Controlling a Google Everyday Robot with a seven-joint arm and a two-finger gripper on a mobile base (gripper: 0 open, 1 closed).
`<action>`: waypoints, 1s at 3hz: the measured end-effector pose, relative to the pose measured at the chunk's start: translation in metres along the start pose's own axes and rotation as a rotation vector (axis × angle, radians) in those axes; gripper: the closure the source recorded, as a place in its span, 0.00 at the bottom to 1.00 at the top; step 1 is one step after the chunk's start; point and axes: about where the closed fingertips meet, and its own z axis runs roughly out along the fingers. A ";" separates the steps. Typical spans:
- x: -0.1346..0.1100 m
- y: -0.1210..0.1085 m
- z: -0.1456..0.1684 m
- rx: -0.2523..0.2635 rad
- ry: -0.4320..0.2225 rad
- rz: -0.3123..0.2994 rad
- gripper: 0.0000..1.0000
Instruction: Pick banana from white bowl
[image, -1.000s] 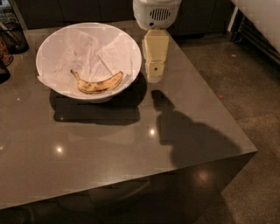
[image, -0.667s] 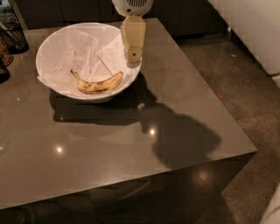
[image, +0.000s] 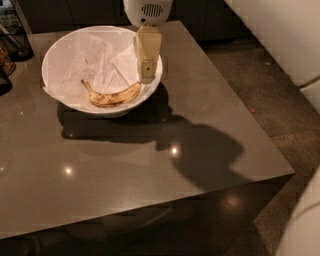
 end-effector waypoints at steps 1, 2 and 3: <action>-0.011 -0.006 0.014 -0.037 -0.038 -0.024 0.00; -0.020 -0.011 0.025 -0.064 -0.068 -0.042 0.00; -0.028 -0.018 0.035 -0.086 -0.094 -0.064 0.06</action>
Offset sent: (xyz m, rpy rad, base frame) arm 0.0116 0.0309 -0.0258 0.0294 0.1286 0.1070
